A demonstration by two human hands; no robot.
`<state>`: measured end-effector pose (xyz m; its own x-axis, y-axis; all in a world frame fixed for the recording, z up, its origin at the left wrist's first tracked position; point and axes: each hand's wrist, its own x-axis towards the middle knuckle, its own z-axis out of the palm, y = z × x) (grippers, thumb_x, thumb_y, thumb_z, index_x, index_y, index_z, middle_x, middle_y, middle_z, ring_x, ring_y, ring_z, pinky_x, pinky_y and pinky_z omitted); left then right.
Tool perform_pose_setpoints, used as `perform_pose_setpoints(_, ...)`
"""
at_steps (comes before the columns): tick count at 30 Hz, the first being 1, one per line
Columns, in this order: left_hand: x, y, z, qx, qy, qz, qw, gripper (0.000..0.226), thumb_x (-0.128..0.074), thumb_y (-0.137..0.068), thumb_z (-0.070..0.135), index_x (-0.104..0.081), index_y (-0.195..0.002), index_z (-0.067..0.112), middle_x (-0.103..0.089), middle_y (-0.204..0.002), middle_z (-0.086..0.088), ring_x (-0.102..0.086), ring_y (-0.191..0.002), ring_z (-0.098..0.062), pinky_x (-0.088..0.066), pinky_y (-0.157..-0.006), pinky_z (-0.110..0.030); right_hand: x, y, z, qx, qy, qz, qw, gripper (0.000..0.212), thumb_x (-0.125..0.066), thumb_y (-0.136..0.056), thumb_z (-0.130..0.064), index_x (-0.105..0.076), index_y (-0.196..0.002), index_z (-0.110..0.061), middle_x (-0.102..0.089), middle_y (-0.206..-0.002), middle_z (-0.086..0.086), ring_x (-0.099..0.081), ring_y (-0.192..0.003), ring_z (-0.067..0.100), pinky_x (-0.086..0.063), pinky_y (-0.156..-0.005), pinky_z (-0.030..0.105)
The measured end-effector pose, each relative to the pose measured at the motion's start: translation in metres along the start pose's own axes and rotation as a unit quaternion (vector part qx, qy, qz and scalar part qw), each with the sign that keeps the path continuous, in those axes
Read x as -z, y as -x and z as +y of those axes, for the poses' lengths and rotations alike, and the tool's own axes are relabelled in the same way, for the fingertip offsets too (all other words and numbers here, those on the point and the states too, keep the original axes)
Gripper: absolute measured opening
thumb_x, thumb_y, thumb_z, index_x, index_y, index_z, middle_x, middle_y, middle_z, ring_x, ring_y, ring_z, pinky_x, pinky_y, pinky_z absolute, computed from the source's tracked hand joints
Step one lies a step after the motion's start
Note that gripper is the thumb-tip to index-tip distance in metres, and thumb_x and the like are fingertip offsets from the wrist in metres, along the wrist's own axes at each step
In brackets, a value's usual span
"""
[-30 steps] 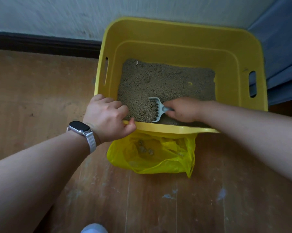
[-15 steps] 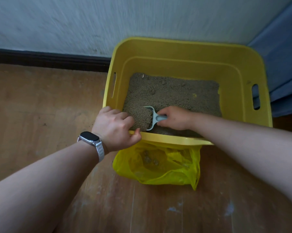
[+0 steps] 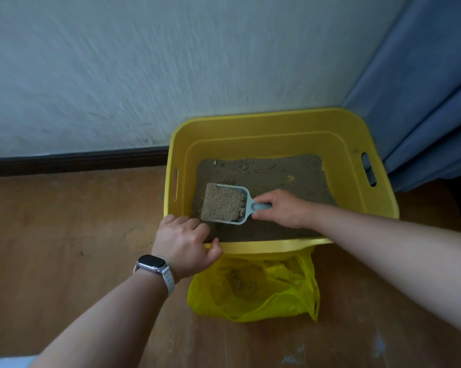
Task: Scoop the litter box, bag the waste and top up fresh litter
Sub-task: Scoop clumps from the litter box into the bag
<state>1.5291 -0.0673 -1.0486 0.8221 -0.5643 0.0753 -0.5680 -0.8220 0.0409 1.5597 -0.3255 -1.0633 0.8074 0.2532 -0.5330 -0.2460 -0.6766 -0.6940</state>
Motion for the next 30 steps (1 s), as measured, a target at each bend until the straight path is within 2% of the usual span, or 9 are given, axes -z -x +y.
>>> perform_pose_setpoints(3, -0.002, 0.0, 0.001, 0.001, 0.0, 0.0, 1.0, 0.035, -0.057, -0.075, 0.046, -0.058, -0.054, 0.017, -0.051, -0.051, 0.001, -0.052, -0.049, -0.025, -0.036, -0.057, -0.03, 0.013, 0.011, 0.006, -0.011, -0.025, 0.043, 0.999, 0.016, -0.068, -0.089, -0.032, -0.073, -0.1, -0.022, -0.064, -0.075, 0.004, -0.049, -0.064, 0.011, -0.034, -0.059, 0.028)
perform_pose_setpoints(6, -0.001, -0.001, 0.002, 0.007, -0.002, 0.002, 1.0, 0.037, -0.054, -0.075, 0.046, -0.056, -0.052, 0.017, -0.05, -0.05, 0.0, -0.051, -0.047, -0.026, -0.037, -0.056, -0.03, 0.019, 0.021, 0.006, -0.004, -0.061, 0.082, 0.995, 0.019, -0.069, -0.088, -0.032, -0.073, -0.104, -0.021, -0.071, -0.098, 0.014, -0.056, -0.075, 0.015, -0.037, -0.067, 0.03)
perform_pose_setpoints(8, -0.001, 0.0, 0.002, 0.005, -0.005, 0.004, 1.0, 0.037, -0.054, -0.075, 0.045, -0.055, -0.052, 0.017, -0.05, -0.049, 0.0, -0.051, -0.046, -0.026, -0.036, -0.056, -0.031, 0.021, 0.028, 0.002, 0.001, -0.067, 0.107, 0.992, 0.017, -0.068, -0.089, -0.031, -0.073, -0.104, -0.023, -0.072, -0.101, 0.011, -0.061, -0.078, 0.019, -0.038, -0.068, 0.029)
perform_pose_setpoints(12, -0.001, 0.001, 0.002, 0.002, -0.009, 0.004, 1.0, 0.038, -0.053, -0.076, 0.046, -0.056, -0.052, 0.017, -0.051, -0.049, 0.0, -0.052, -0.047, -0.025, -0.036, -0.057, -0.03, 0.025, 0.042, -0.003, 0.004, -0.019, 0.137, 0.99, 0.013, -0.066, -0.09, -0.033, -0.072, -0.099, -0.026, -0.069, -0.081, 0.008, -0.052, -0.065, 0.014, -0.033, -0.057, 0.028)
perform_pose_setpoints(15, -0.002, 0.0, 0.002, 0.003, -0.011, 0.004, 1.0, 0.04, -0.052, -0.078, 0.047, -0.057, -0.052, 0.017, -0.051, -0.05, 0.0, -0.052, -0.048, -0.025, -0.037, -0.058, -0.03, 0.025, 0.05, -0.006, 0.005, -0.007, 0.137, 0.991, 0.013, -0.064, -0.092, -0.033, -0.072, -0.098, -0.024, -0.055, -0.064, -0.003, -0.043, -0.053, 0.008, -0.028, -0.047, 0.024)
perform_pose_setpoints(19, -0.003, 0.0, 0.001, 0.003, -0.016, 0.005, 1.0, 0.041, -0.05, -0.079, 0.048, -0.057, -0.052, 0.016, -0.05, -0.05, 0.001, -0.052, -0.048, -0.025, -0.037, -0.058, -0.031, 0.025, 0.056, -0.001, -0.001, -0.022, 0.152, 0.988, 0.015, -0.063, -0.093, -0.032, -0.071, -0.1, -0.022, -0.051, -0.061, -0.006, -0.039, -0.047, 0.004, -0.026, -0.043, 0.019)
perform_pose_setpoints(22, -0.004, 0.0, 0.001, 0.004, -0.018, 0.007, 1.0, 0.041, -0.051, -0.078, 0.048, -0.058, -0.053, 0.017, -0.051, -0.051, 0.001, -0.053, -0.049, -0.025, -0.038, -0.059, -0.031, 0.026, 0.058, 0.003, -0.021, -0.032, 0.174, 0.984, 0.016, -0.061, -0.094, -0.033, -0.07, -0.101, -0.022, -0.049, -0.06, -0.007, -0.041, -0.049, 0.007, -0.028, -0.049, 0.026)
perform_pose_setpoints(26, -0.005, 0.0, 0.001, 0.004, -0.021, 0.013, 1.0, 0.041, -0.05, -0.078, 0.048, -0.057, -0.052, 0.017, -0.052, -0.05, 0.0, -0.053, -0.048, -0.025, -0.038, -0.058, -0.031, 0.026, 0.057, 0.005, -0.027, -0.026, 0.178, 0.983, 0.015, -0.06, -0.094, -0.033, -0.07, -0.1, -0.022, -0.047, -0.057, -0.008, -0.038, -0.046, 0.006, -0.026, -0.045, 0.023)
perform_pose_setpoints(30, -0.006, 0.0, 0.002, 0.002, -0.024, 0.017, 1.0, 0.041, -0.05, -0.078, 0.048, -0.058, -0.052, 0.016, -0.052, -0.05, 0.0, -0.053, -0.048, -0.025, -0.038, -0.058, -0.031, 0.027, 0.058, 0.008, -0.023, -0.014, 0.183, 0.983, 0.015, -0.061, -0.094, -0.034, -0.07, -0.103, -0.027, -0.055, -0.062, -0.005, -0.043, -0.049, 0.008, -0.028, -0.045, 0.023)
